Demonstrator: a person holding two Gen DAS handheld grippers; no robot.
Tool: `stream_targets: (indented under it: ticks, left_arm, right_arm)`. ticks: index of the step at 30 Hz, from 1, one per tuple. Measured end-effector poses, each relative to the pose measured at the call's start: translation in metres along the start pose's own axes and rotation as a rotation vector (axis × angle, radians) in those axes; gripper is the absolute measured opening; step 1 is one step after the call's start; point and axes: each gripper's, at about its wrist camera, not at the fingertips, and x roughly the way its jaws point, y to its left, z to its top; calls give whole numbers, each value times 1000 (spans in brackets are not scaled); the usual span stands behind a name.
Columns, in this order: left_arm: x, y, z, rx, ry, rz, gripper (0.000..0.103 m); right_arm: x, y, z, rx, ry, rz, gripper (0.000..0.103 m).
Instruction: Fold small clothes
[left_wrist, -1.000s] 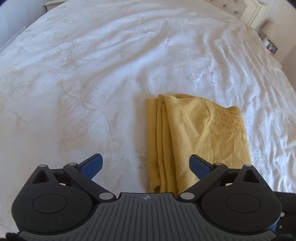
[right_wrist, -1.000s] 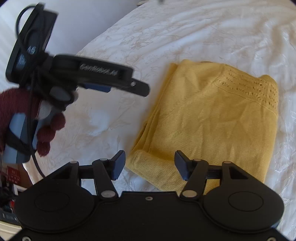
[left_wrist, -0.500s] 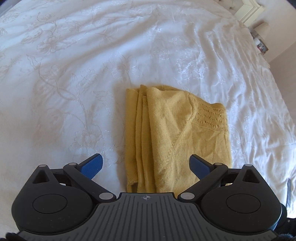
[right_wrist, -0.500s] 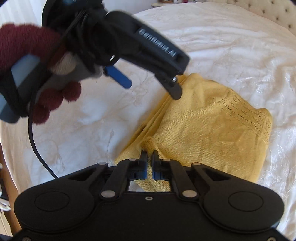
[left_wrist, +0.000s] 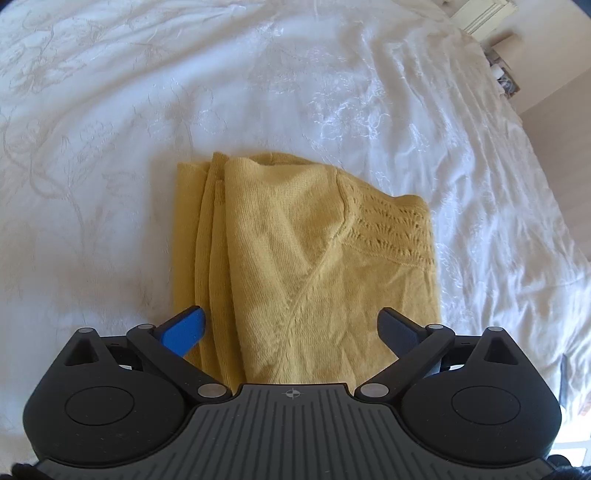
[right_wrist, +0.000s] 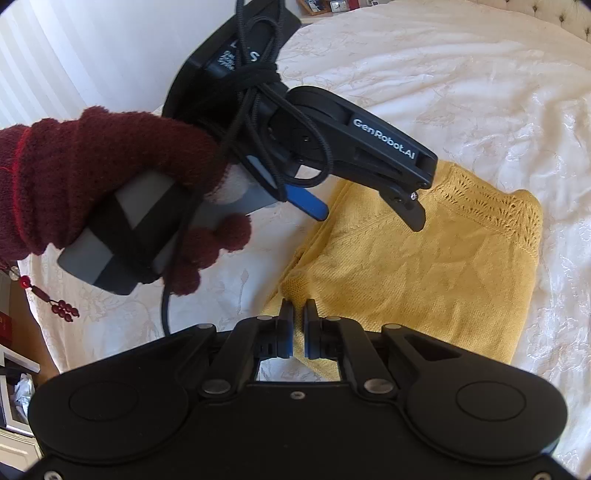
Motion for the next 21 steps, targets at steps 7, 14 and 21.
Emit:
stream_targets:
  ticks: [7,14,21]
  left_arm:
    - [6,3,12,40,-40,55,15]
    - [-19,10,7,104,-91,65,15]
    - [-4,48,12,-19,-91,121,53]
  right_arm:
    - [3,-3,1,18,1,13,10]
    - [10,7,0,-2,6,58,10]
    - [63,13,-15,-58,163,92,41]
